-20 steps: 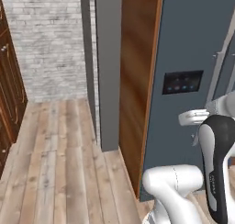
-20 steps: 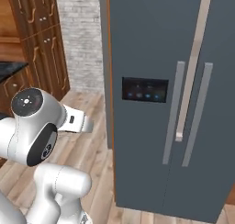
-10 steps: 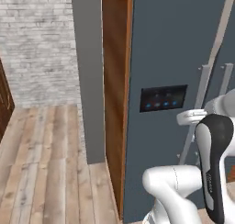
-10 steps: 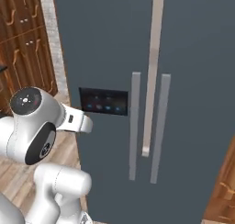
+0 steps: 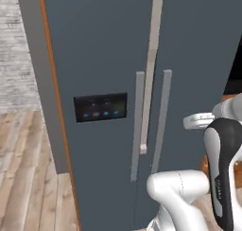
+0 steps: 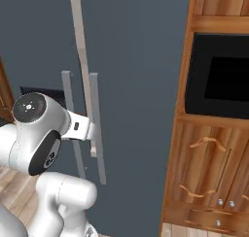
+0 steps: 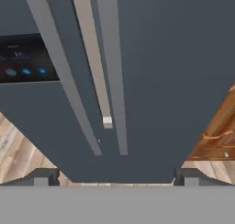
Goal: Retrieve the fish from the fridge and place it on the saucepan with marinade on the stove.
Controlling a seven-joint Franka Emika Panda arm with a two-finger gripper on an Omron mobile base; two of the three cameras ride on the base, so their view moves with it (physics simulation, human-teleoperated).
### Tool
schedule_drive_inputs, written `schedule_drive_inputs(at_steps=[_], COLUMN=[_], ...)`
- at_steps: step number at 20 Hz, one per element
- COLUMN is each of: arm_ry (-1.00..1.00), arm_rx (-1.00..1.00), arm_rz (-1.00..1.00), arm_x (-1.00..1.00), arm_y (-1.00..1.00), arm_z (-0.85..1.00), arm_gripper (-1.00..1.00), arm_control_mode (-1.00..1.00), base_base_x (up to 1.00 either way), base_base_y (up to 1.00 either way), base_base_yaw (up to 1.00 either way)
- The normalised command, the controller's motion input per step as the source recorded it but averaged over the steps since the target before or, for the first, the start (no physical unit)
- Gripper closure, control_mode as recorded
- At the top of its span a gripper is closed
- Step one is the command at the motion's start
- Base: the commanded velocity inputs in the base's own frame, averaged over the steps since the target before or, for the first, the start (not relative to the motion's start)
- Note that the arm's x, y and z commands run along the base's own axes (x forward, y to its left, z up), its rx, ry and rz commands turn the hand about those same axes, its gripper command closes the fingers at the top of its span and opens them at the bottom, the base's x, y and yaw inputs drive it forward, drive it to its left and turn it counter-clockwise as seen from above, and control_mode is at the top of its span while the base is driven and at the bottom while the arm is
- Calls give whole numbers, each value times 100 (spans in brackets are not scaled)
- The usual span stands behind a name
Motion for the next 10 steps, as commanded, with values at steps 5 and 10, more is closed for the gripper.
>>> schedule_drive_inputs(at_steps=[5,10], arm_ry=[0,0], arm_rx=[0,0], arm_rz=[0,0], arm_x=[0,0], arm_y=[0,0], arm_z=[0,0], arm_gripper=[-100,-100], arm_control_mode=[100,100], base_base_x=[-29,-77], base_base_y=[-53,5], base_base_yaw=[12,13])
